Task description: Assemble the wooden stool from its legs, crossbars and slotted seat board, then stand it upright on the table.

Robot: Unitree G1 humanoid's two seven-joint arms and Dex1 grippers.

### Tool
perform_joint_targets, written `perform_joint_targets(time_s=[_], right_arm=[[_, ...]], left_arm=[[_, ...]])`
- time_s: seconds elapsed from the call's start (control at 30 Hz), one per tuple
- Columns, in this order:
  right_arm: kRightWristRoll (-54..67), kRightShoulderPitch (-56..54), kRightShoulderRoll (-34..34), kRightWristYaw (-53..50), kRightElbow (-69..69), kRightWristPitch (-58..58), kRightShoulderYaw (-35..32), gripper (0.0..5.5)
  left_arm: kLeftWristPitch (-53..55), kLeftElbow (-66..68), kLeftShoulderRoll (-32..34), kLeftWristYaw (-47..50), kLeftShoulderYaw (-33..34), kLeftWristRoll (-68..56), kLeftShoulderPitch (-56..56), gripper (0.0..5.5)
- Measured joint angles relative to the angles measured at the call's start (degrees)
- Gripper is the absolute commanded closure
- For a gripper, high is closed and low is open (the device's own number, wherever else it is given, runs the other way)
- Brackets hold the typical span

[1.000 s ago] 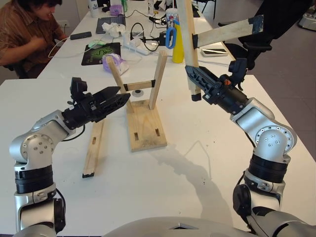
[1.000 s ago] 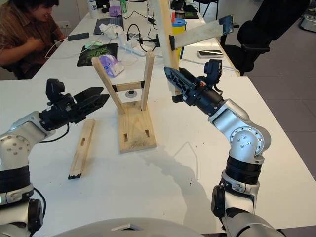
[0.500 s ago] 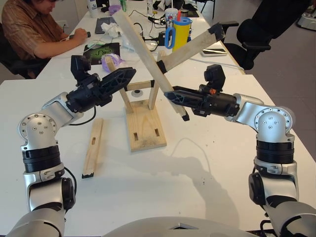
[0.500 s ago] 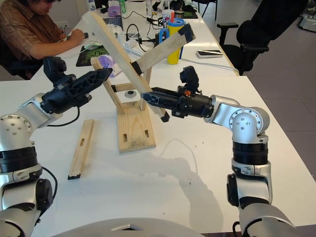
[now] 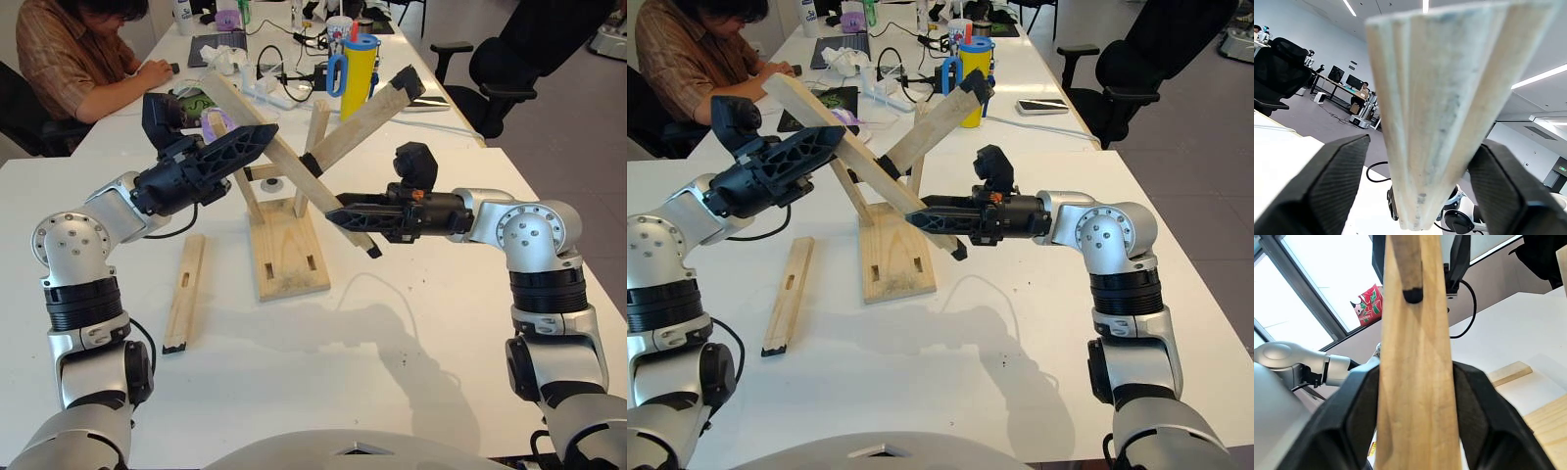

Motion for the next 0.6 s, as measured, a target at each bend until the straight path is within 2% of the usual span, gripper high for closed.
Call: perform_joint_targets(time_s=[0.2,0.43,0.47,0.6], right_arm=[[-0.8,-0.6,-0.8,3.1,2.7,0.9,0.3,3.46],[-3.8,-1.0,-1.3,6.5,4.2,-1.2,2.2,3.46],[-4.1,-1.0,-1.4,6.9,4.6,-1.7,2.5,3.09],[-8.0,-1.1,-1.8,6.5,8.0,-4.0,2.8,2.51]], left_arm=[[0.4,-0.1,0.5,-0.1,-0.1,0.1,-0.4,3.43],[0.0,-0.3,1.0,-1.6,-1.0,2.6,-0.4,3.45],[0.0,-0.3,1.0,-1.8,-1.1,2.9,-0.4,3.45],[-3.1,-0.2,2.3,-2.2,-0.1,6.3,0.8,3.45]])
